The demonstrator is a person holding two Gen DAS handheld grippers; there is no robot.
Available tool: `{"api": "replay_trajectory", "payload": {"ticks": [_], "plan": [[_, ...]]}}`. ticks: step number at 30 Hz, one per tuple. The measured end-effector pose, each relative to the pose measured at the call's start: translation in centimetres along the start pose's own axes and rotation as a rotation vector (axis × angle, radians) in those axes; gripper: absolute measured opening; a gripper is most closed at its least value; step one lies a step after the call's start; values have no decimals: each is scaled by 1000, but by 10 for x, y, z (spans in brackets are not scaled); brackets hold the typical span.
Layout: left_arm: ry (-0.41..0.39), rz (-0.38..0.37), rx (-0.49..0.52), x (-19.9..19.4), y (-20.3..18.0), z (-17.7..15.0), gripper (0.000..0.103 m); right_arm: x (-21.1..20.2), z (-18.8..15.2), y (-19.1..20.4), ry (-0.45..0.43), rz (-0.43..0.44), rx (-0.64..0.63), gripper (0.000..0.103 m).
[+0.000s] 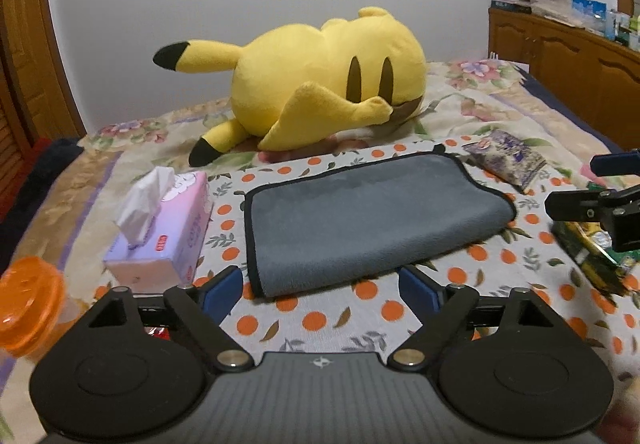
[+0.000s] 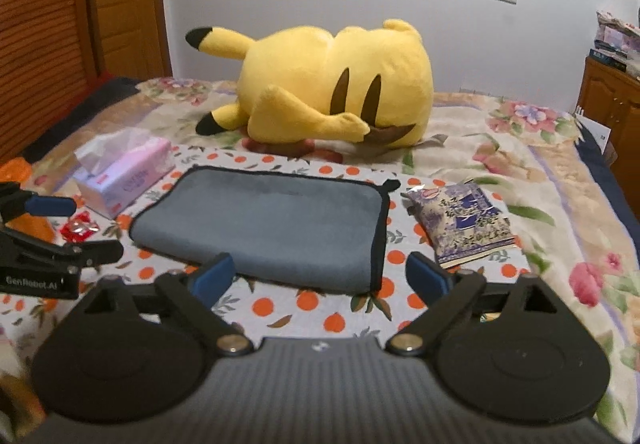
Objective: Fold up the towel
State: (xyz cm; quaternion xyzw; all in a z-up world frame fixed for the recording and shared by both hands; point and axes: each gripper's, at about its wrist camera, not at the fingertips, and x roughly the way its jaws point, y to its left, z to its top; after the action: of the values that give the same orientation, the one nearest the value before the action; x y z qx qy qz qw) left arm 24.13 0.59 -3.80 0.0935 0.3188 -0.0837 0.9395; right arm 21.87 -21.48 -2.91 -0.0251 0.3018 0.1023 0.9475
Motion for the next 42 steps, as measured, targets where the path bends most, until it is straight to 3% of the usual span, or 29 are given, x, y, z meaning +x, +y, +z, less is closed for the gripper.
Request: {"api": "replay_trajectory", "payload": {"ticks": [5,20,42], "plan": [[-13,1,3,-32,-5,-1,95,-27,2,1,-26,-5,10,103],[-33,-3,11,-108,-24,-1,99,-85,-5,5,-54,-41,27,103],[-91,-35,-22,-172,-40,-19,103,-140,-26,7,-88,-55,47,103]]}}
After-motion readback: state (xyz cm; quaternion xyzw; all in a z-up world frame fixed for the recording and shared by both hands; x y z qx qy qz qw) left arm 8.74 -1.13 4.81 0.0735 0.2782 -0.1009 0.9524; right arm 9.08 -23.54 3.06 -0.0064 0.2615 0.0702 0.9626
